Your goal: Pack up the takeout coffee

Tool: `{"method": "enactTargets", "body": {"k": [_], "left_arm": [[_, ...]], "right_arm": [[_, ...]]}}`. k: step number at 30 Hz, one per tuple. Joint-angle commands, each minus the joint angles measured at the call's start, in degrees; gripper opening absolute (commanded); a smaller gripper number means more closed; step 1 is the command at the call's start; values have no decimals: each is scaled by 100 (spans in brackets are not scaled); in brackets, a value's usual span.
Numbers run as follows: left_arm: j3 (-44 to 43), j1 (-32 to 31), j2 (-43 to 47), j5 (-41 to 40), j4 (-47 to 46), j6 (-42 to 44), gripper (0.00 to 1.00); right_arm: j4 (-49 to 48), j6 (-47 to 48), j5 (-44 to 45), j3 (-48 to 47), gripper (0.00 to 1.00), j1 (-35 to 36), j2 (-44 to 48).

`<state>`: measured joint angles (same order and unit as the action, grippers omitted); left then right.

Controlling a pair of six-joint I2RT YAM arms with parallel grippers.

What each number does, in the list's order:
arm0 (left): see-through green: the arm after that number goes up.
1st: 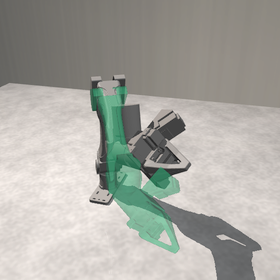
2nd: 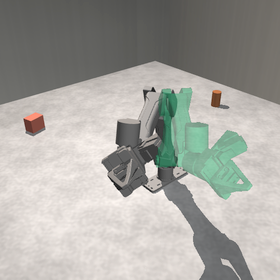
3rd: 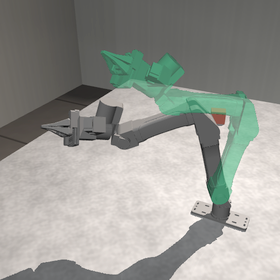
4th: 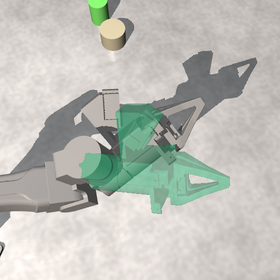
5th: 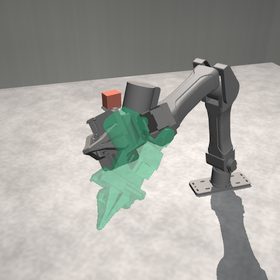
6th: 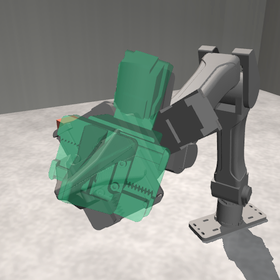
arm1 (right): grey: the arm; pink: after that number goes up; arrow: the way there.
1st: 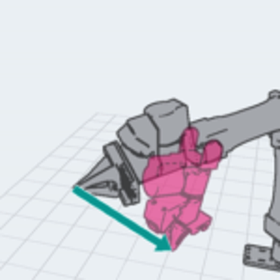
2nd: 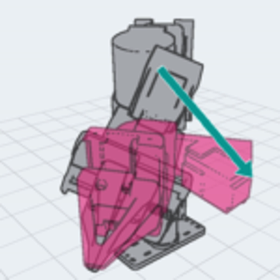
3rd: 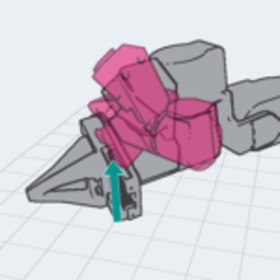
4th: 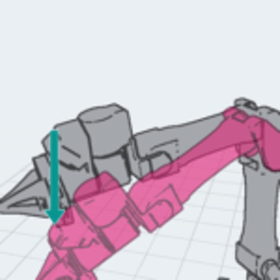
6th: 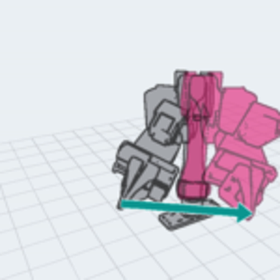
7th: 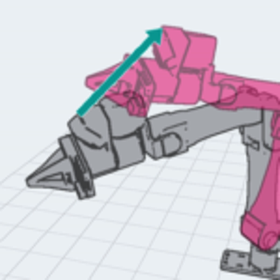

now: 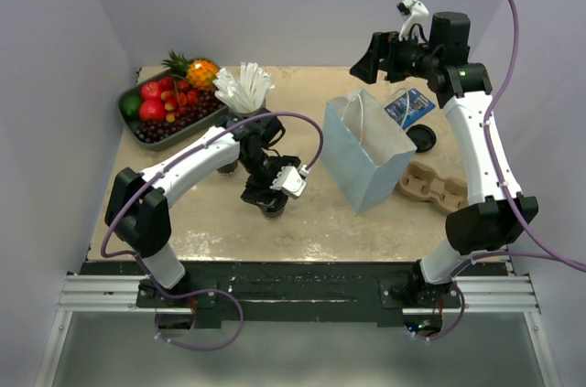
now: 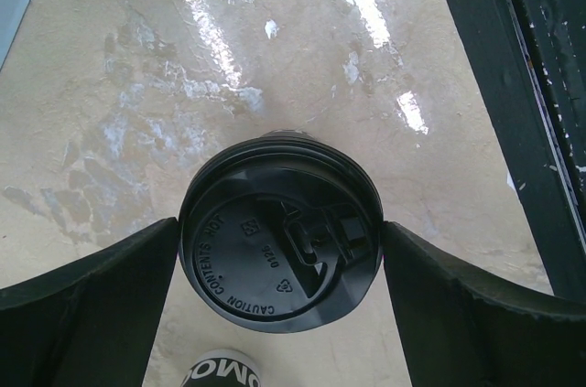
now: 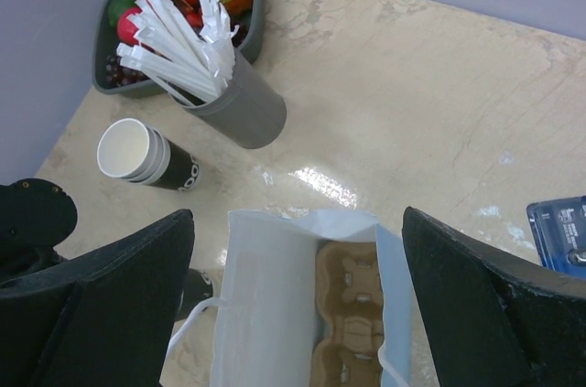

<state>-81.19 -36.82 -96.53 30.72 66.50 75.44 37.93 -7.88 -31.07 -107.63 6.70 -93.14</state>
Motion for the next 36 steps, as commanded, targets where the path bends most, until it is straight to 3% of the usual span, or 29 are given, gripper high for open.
{"method": "enactTargets", "body": {"k": [1, 6, 17, 23, 31, 36], "left_arm": [[-90, -1, -58, -92, 38, -38, 93], [-292, 17, -173, -84, 214, -29, 82], [-319, 122, 108, 57, 223, -485, 75], [-196, 254, 503, 101, -84, -916, 73], [138, 324, 1022, 101, -708, -1890, 66], [323, 351, 1303, 83, -1086, -2252, 49]], "right_arm": [[-234, -29, -92, -38, 99, -20, 95], [-234, -29, -75, -65, 99, -28, 86], [-286, -12, -284, -284, 99, -37, 86], [-225, -56, -514, -714, 99, -431, 174], [837, 761, -111, -987, 99, -652, 349], [1522, 1322, -154, -917, 99, -652, 516]]}}
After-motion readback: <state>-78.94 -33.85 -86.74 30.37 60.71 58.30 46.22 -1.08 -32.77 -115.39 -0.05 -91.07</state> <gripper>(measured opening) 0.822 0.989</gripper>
